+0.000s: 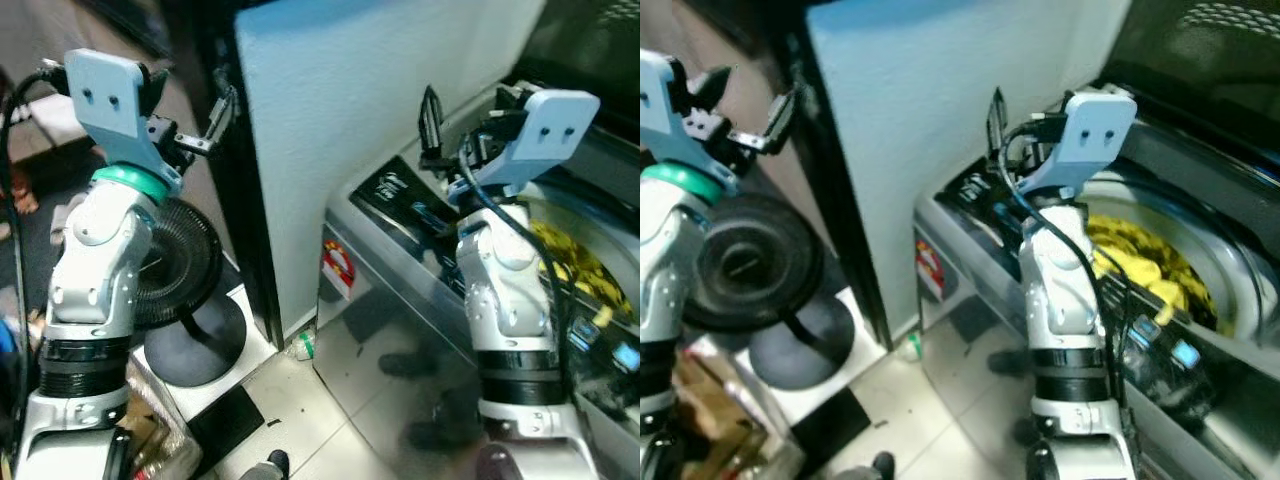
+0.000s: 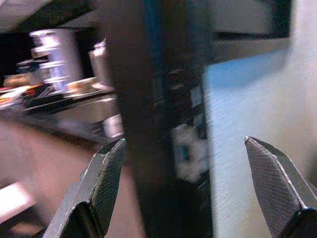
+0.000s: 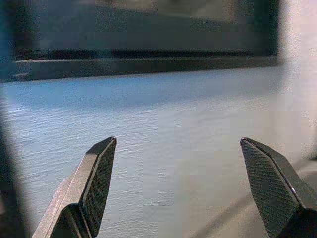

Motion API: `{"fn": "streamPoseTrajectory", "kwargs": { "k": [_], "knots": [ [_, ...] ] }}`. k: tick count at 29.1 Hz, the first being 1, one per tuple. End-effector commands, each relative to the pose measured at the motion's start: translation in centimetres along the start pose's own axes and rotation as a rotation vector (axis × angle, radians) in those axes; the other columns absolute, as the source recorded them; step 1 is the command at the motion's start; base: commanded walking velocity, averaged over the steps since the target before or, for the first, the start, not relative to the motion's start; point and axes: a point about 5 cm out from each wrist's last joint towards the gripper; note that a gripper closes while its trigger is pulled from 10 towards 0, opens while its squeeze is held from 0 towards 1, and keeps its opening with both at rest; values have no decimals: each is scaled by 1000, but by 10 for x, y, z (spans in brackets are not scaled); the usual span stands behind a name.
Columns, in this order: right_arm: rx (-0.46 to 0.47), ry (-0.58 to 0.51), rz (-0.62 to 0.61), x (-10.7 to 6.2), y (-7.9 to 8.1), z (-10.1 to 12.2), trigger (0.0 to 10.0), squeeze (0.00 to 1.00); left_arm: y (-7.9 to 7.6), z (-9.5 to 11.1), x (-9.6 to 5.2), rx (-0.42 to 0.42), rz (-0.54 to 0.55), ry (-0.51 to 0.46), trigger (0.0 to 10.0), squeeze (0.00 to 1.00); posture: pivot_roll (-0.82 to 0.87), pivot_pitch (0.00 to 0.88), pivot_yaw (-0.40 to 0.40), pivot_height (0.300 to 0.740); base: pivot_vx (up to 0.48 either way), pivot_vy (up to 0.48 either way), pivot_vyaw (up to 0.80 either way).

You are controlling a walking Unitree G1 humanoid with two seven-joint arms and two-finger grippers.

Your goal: Clothes washing

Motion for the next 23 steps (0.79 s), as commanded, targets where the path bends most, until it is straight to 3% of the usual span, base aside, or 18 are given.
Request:
{"fn": "streamPoseTrajectory", "kwargs": {
  "k": [1, 23],
  "knots": [
    [3, 13, 4, -1, 0, -2, 10000, 0, -1, 1, -1, 9, -4, -1, 10000, 0, 60, 0, 54, 740, 0, 0, 775],
    [12, 17, 17, -1, 3, -4, 10000, 0, -1, 1, -1, -1, -6, 14, 10000, 0, 63, 0, 61, 740, 0, 0, 768]
  ]
}}
Point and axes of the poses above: a point about 5 cm out from each wrist's last joint towards the gripper, its own x axis pointing out of the wrist towards the gripper, its own z axis along the axis of the wrist's last joint, y = z × x, and after that the axes turned 8 degrees about x, right-handed
